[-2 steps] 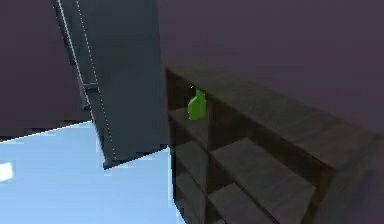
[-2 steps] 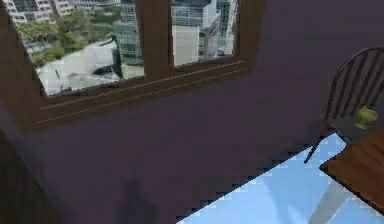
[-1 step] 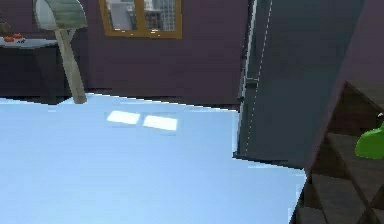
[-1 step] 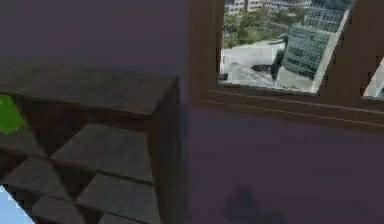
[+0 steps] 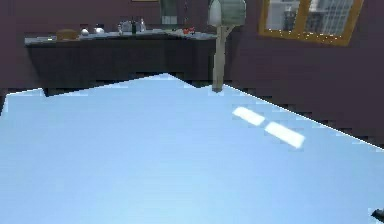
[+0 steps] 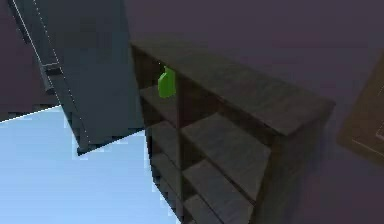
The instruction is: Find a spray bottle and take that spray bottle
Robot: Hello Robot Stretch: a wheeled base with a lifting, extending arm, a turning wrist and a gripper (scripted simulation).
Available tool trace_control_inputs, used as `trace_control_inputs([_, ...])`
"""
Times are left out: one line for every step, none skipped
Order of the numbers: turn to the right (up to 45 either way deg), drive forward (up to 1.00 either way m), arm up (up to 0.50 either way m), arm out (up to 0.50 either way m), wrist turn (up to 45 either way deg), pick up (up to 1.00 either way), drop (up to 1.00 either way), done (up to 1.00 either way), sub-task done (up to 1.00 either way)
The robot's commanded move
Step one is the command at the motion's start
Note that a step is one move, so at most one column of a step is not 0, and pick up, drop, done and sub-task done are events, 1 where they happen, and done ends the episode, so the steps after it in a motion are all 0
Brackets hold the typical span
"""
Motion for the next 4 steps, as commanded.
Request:
trace_control_inputs([45.0,0.00,0.00,0.00,0.0,0.00,0.00,0.00,0.00])
trace_control_inputs([21.0,0.00,0.00,0.00,0.0,0.00,0.00,0.00,0.00])
trace_control_inputs([0.0,0.60,0.00,0.00,0.0,0.00,0.00,0.00,0.00])
trace_control_inputs([-39.0,0.00,0.00,0.00,0.0,0.00,0.00,0.00,0.00])
